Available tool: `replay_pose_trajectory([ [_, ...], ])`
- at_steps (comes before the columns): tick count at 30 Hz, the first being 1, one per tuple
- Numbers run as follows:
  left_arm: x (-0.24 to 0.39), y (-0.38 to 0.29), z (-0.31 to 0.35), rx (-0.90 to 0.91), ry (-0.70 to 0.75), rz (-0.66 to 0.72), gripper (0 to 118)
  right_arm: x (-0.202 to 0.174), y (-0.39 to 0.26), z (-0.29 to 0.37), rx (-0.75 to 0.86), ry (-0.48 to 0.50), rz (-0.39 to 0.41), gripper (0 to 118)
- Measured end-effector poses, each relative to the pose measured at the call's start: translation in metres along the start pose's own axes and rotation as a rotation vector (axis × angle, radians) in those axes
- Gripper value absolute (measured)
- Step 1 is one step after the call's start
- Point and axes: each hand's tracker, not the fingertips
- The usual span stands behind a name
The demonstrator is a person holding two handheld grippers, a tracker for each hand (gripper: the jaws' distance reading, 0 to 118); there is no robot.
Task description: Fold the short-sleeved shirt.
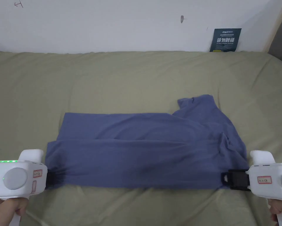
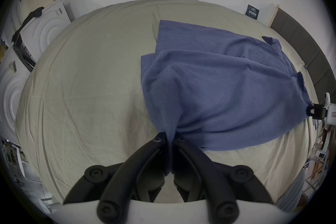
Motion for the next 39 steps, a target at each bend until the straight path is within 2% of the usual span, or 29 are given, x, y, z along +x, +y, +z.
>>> replay_pose_trajectory([
  [1,0.000,0.001,0.001,-0.004,-0.004,0.002,4,0.002,0.001,-0.005,-0.012,-0.001,0.033,13],
  [3,-0.007,0.003,-0.003,-0.003,-0.006,0.003,4,0.003,-0.001,-0.004,-0.012,0.003,0.041,12],
  [4,-0.008,0.003,-0.002,-0.004,-0.008,0.002,4,-0.005,-0.011,0.014,0.030,-0.080,-0.057,12],
  [7,-0.010,0.003,0.003,-0.003,0.005,-0.018,4,-0.009,-0.020,0.035,0.038,-0.084,-0.040,11],
  [8,-0.011,0.003,0.006,-0.004,0.009,-0.028,4,-0.005,-0.013,0.026,0.007,-0.093,-0.064,11],
  [11,-0.014,-0.002,0.018,0.006,-0.001,-0.033,4,-0.004,-0.015,0.042,0.020,-0.088,-0.045,11],
  [12,-0.015,-0.004,0.024,0.004,-0.005,-0.035,3,-0.009,-0.022,0.053,0.040,-0.100,-0.064,11],
  [19,-0.028,-0.056,0.063,-0.029,-0.008,-0.048,3,-0.010,-0.067,0.084,0.020,-0.058,-0.107,11],
  [20,-0.030,-0.069,0.069,-0.030,-0.013,-0.038,3,-0.021,-0.079,0.095,0.017,-0.066,-0.113,11],
  [24,-0.029,-0.119,0.092,-0.041,-0.016,-0.037,3,-0.035,-0.111,0.107,-0.012,-0.058,-0.070,11],
  [31,-0.040,-0.149,0.092,-0.056,-0.057,0.020,6,-0.034,-0.134,0.101,-0.052,-0.035,-0.088,13],
  [32,-0.041,-0.148,0.091,-0.042,-0.062,0.023,33,-0.032,-0.137,0.106,-0.045,-0.035,-0.112,35],
  [33,-0.041,-0.147,0.091,-0.026,-0.070,0.025,47,-0.033,-0.136,0.106,-0.043,-0.035,-0.133,45],
  [35,-0.031,-0.145,0.100,-0.025,-0.058,0.014,78,-0.035,-0.134,0.108,-0.060,-0.084,-0.119,70],
  [36,-0.032,-0.143,0.100,-0.036,-0.052,0.005,115,-0.037,-0.131,0.109,-0.062,-0.066,-0.092,105],
  [37,-0.032,-0.143,0.095,-0.002,-0.057,0.014,117,-0.039,-0.130,0.115,-0.031,-0.071,-0.076,118],
  [39,-0.037,-0.133,0.093,0.011,-0.040,0.018,112,-0.040,-0.119,0.123,-0.024,-0.062,-0.088,118],
])
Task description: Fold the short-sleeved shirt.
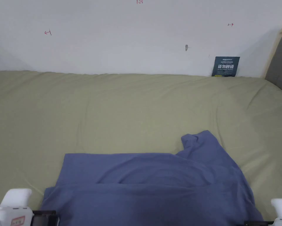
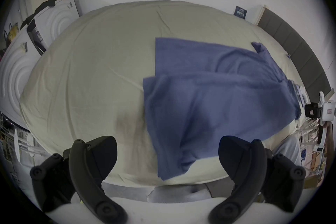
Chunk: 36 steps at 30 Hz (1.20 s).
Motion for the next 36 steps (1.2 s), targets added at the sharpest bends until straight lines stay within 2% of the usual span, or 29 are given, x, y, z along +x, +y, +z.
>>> replay_pose_trajectory([
  [3,0.000,0.030,-0.003,0.036,-0.012,0.013,110,0.008,0.015,0.008,0.066,-0.004,-0.035,118],
  [4,0.002,0.043,0.008,0.051,-0.009,0.018,104,0.008,0.023,0.008,0.086,-0.010,-0.038,116],
  [5,0.003,0.055,0.005,0.072,-0.007,0.019,83,0.011,0.036,0.006,0.101,-0.008,-0.049,100],
  [6,0.004,0.068,-0.002,0.077,-0.013,0.017,51,0.013,0.047,0.005,0.136,0.003,-0.078,65],
  [7,0.006,0.079,-0.010,0.070,-0.013,0.009,9,0.014,0.055,0.004,0.140,-0.008,-0.083,19],
  [8,0.013,0.090,-0.013,0.081,-0.001,0.004,0,0.016,0.065,-0.002,0.145,-0.020,-0.097,0],
  [9,0.014,0.101,-0.019,0.121,0.020,-0.026,0,0.017,0.073,0.000,0.165,-0.009,-0.116,0],
  [12,0.019,0.140,-0.056,0.082,0.018,-0.012,0,0.023,0.099,-0.010,0.158,0.008,-0.144,0],
  [13,0.020,0.149,-0.064,0.075,0.021,-0.012,15,0.023,0.106,-0.015,0.152,0.006,-0.144,0],
  [14,0.021,0.159,-0.075,0.061,0.026,-0.013,75,0.024,0.113,-0.020,0.145,0.003,-0.141,0],
  [15,0.020,0.168,-0.088,0.033,0.085,-0.011,115,0.026,0.120,-0.024,0.134,0.000,-0.132,0],
  [16,0.021,0.175,-0.106,-0.005,0.125,-0.001,118,0.027,0.125,-0.028,0.122,-0.010,-0.122,0],
  [21,0.020,0.195,-0.153,-0.052,0.157,0.019,114,0.037,0.150,-0.056,0.072,-0.044,-0.089,0],
  [22,0.020,0.196,-0.160,-0.062,0.168,0.001,110,0.039,0.154,-0.061,0.061,-0.053,-0.079,0],
  [23,0.020,0.196,-0.163,-0.066,0.172,0.007,89,0.041,0.158,-0.065,0.050,-0.066,-0.070,0],
  [26,0.026,0.190,-0.151,-0.082,0.018,0.041,66,0.057,0.171,-0.092,0.032,-0.091,-0.040,0],
  [27,0.031,0.188,-0.145,-0.069,0.075,0.026,59,0.060,0.176,-0.097,0.028,-0.101,-0.037,0],
  [28,0.032,0.193,-0.148,-0.066,0.095,-0.020,46,0.062,0.182,-0.101,0.028,-0.112,-0.031,0],
  [29,0.032,0.193,-0.146,-0.061,0.031,-0.017,6,0.057,0.185,-0.101,0.036,-0.125,-0.024,1],
  [30,0.034,0.193,-0.145,-0.063,0.042,-0.007,0,0.057,0.192,-0.105,0.035,-0.137,-0.007,4],
  [31,0.036,0.193,-0.145,-0.080,0.071,-0.039,0,0.056,0.198,-0.108,0.049,-0.176,0.012,23],
  [32,0.030,0.201,-0.161,-0.072,0.081,-0.071,0,0.056,0.203,-0.114,0.060,-0.162,0.034,76],
  [33,0.030,0.202,-0.164,-0.081,0.083,-0.072,0,0.063,0.208,-0.132,0.032,-0.136,0.046,108],
  [34,0.028,0.202,-0.165,-0.079,0.084,-0.067,0,0.064,0.213,-0.138,0.008,-0.130,0.039,116],
  [36,0.028,0.206,-0.162,-0.073,0.091,-0.057,0,0.067,0.224,-0.155,-0.031,-0.151,0.031,116],
])
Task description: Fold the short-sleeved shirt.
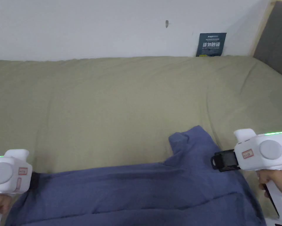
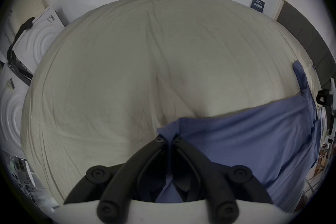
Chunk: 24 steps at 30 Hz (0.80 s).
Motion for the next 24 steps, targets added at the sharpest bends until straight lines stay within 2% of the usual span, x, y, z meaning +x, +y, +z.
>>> replay_pose_trajectory([
  [2,-0.005,0.000,-0.001,0.000,-0.007,0.016,0,0.004,0.004,-0.026,-0.114,-0.027,0.013,115],
  [3,-0.008,0.000,-0.002,-0.006,-0.017,0.029,0,0.006,0.004,-0.033,-0.158,-0.044,0.029,106],
  [5,-0.007,0.000,-0.004,-0.008,-0.024,0.030,0,0.001,-0.004,-0.025,-0.123,-0.071,0.103,56],
  [6,-0.008,0.000,-0.002,-0.008,-0.025,0.031,0,0.003,-0.005,-0.015,-0.077,-0.028,0.069,40],
  [7,-0.009,-0.001,-0.001,-0.008,-0.027,0.026,0,0.006,-0.004,-0.007,-0.061,0.012,0.011,5],
  [8,-0.001,-0.003,0.009,-0.005,-0.031,0.017,0,0.008,-0.004,-0.001,-0.041,0.059,-0.001,5],
  [9,-0.002,-0.004,0.012,-0.006,-0.032,0.012,0,-0.003,-0.010,0.017,-0.001,0.060,-0.006,5],
  [12,-0.006,-0.012,0.025,0.009,-0.050,0.027,0,-0.007,-0.015,0.036,0.006,0.061,0.022,5],
  [15,-0.013,-0.025,0.050,0.042,-0.070,0.037,0,-0.008,-0.026,0.066,0.052,0.102,-0.006,5],
  [17,-0.016,-0.037,0.071,0.063,-0.078,0.037,0,0.003,-0.033,0.078,0.082,0.119,-0.006,5],
  [24,-0.036,-0.088,0.127,0.129,-0.104,0.031,0,-0.004,-0.089,0.148,0.180,0.161,0.000,5],
])
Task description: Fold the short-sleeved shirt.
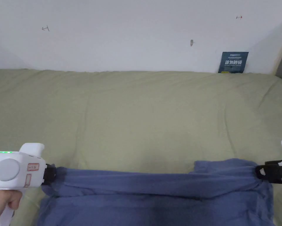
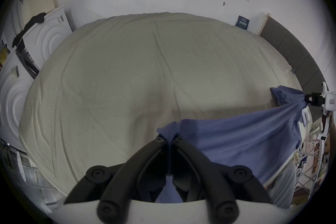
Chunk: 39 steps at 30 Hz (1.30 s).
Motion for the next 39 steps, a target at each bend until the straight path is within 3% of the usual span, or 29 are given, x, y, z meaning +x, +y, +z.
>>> replay_pose_trajectory([
  [9,0.002,-0.097,0.057,0.059,-0.019,-0.043,0,-0.020,-0.097,0.046,-0.015,0.002,0.026,5],
  [15,-0.013,-0.144,0.030,0.041,-0.031,-0.048,0,-0.030,-0.146,0.052,-0.066,0.008,0.013,5],
  [28,-0.011,-0.161,0.023,0.013,-0.037,-0.040,0,-0.032,-0.160,0.035,-0.138,-0.016,0.020,6],
  [29,-0.010,-0.161,0.024,0.011,-0.044,-0.050,5,-0.023,-0.165,0.028,-0.139,-0.013,-0.003,11],
  [30,-0.008,-0.161,0.026,0.004,-0.036,-0.061,21,-0.024,-0.164,0.029,-0.136,-0.038,-0.026,31],
  [31,-0.006,-0.161,0.027,-0.006,-0.011,-0.079,59,-0.024,-0.164,0.030,-0.139,-0.055,-0.028,68],
  [32,-0.007,-0.162,0.029,-0.037,0.020,-0.100,112,-0.025,-0.163,0.032,-0.144,-0.051,-0.028,113],
  [33,-0.010,-0.165,0.037,-0.033,0.009,-0.098,118,-0.023,-0.165,0.036,-0.124,-0.054,-0.042,118],
  [37,0.003,-0.156,0.074,0.016,-0.049,-0.018,113,-0.038,-0.159,0.058,-0.064,-0.043,-0.084,118],
  [38,0.005,-0.154,0.083,0.048,-0.050,0.010,108,-0.043,-0.157,0.062,-0.052,-0.045,-0.093,118],
  [39,0.008,-0.152,0.093,0.064,-0.064,0.028,95,-0.047,-0.156,0.068,-0.019,-0.034,-0.100,114],
])
